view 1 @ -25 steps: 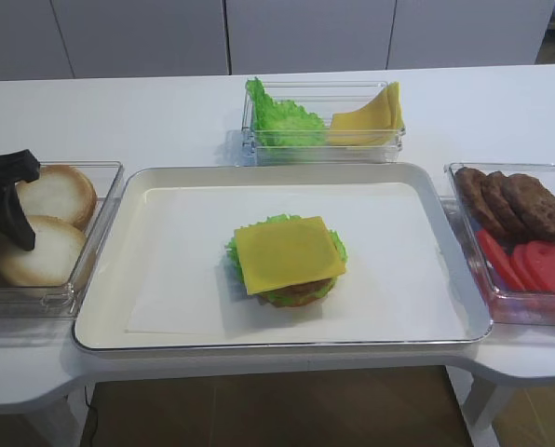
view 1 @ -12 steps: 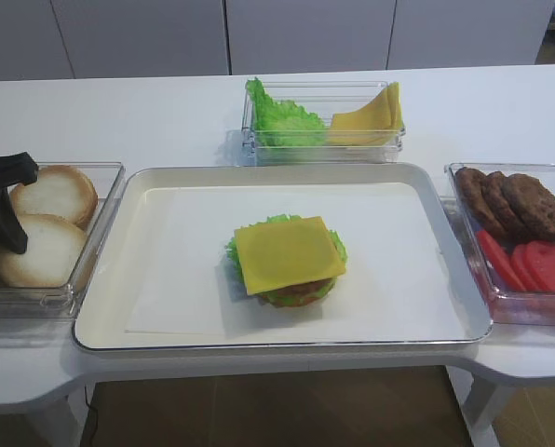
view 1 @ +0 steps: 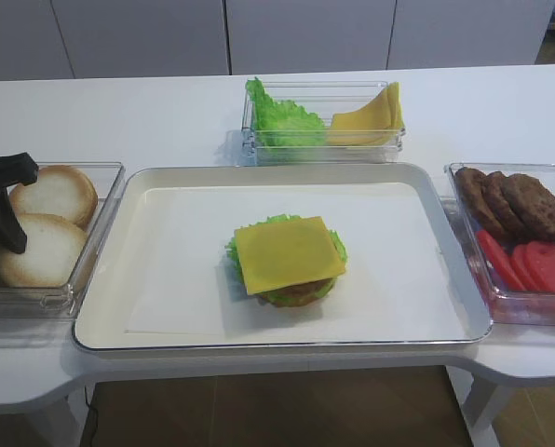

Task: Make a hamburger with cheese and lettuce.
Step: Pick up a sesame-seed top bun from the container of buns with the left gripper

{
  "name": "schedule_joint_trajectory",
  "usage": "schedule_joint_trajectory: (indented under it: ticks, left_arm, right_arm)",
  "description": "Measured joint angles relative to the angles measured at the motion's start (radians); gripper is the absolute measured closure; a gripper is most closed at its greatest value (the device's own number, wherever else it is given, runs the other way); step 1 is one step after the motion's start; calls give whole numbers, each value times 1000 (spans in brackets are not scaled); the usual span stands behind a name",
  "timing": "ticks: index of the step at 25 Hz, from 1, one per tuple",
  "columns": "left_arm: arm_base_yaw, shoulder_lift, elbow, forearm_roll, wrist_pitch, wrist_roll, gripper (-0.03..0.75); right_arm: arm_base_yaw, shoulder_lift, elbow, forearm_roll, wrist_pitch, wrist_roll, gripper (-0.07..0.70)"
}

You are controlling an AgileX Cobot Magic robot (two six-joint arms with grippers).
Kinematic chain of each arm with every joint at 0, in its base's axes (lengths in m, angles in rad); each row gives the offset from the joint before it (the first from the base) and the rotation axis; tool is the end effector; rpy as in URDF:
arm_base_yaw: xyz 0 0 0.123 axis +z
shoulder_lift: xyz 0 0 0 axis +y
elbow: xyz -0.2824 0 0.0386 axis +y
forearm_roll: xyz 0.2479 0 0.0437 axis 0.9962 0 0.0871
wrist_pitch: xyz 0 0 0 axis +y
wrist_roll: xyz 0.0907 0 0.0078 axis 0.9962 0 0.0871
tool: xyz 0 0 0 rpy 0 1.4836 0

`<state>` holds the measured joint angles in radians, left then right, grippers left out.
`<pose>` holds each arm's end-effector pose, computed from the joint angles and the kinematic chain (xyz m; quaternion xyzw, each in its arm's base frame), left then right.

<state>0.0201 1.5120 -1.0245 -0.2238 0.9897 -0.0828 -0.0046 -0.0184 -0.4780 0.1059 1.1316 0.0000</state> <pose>0.2787 -0.0113 0.2418 -0.1034 0.9857 -0.1013 0.0866 -0.0085 0.0088 0.2657 -0.0018 0.8708 0.0517 0.4888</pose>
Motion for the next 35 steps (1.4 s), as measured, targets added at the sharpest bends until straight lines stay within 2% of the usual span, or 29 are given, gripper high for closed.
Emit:
schedule_joint_trajectory:
  ticks: [16,23,27,35]
  left_arm:
    - [0,-12,0,2,-8,2,546]
    - [0,-53,-38,6,-4,2,547]
    - [0,-80,-60,10,10,8,547]
    - [0,-148,-123,36,82,46,549]
  right_arm:
    - [0,0,0,0,0,0,357]
    - [0,0,0,0,0,0,357]
    - [0,0,0,0,0,0,357]
    - [0,0,0,0,0,7,357]
